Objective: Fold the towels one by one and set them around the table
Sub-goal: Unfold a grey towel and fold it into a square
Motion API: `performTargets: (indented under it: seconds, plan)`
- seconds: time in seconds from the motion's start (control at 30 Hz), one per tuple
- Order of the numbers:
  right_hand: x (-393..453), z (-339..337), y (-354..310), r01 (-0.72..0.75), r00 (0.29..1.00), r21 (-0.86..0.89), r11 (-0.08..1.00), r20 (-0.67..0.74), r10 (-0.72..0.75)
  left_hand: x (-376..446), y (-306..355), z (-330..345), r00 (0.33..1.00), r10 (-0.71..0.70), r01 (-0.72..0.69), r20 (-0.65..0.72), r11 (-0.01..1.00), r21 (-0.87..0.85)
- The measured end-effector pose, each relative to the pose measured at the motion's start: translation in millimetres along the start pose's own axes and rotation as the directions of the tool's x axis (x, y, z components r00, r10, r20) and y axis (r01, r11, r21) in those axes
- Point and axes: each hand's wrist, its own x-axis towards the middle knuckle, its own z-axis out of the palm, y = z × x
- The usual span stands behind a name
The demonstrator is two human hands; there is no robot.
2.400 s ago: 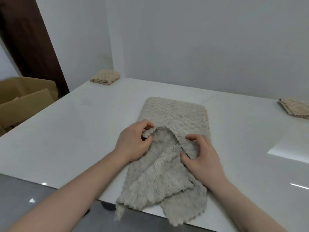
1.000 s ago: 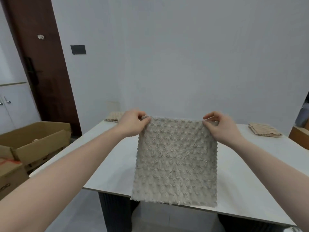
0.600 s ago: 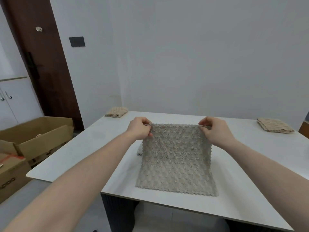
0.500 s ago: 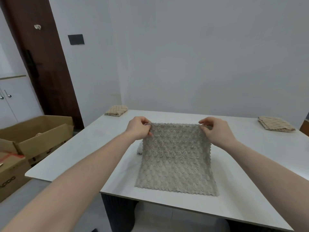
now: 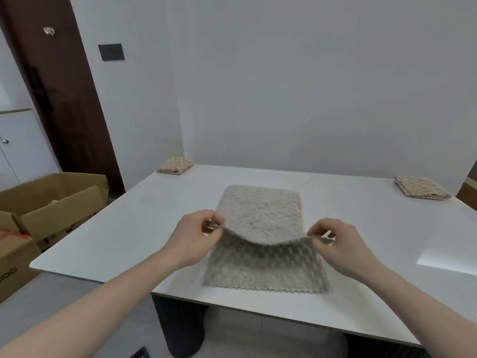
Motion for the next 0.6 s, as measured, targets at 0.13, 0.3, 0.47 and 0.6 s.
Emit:
performTargets:
  seconds: [0.13,0.3,0.47,0.6]
  plan:
    - [-29,10,6,-0.007,0.999,-0.005,1.0,0.052,0.007,-28,-13,4,0.99,0.127,-0.132,0.059,0.987,0.093]
    - [-54,21,17,-0.054,0.993,-0.014,0.998,0.108,0.055,-47,-28,9,0.976,0.157,-0.178,0.152,0.975,0.131]
    - [-64,26,18,-0.016,0.982,-0.015,1.0,0.189,0.019,-54,-37,12,0.957,0.098,-0.186,0.274,0.93,0.316]
    - [-56,24,12,-0.003,0.986,-0.032,0.999,0.165,0.008,-50,-24,11,0.96,0.038,-0.143,0.276,0.918,0.37]
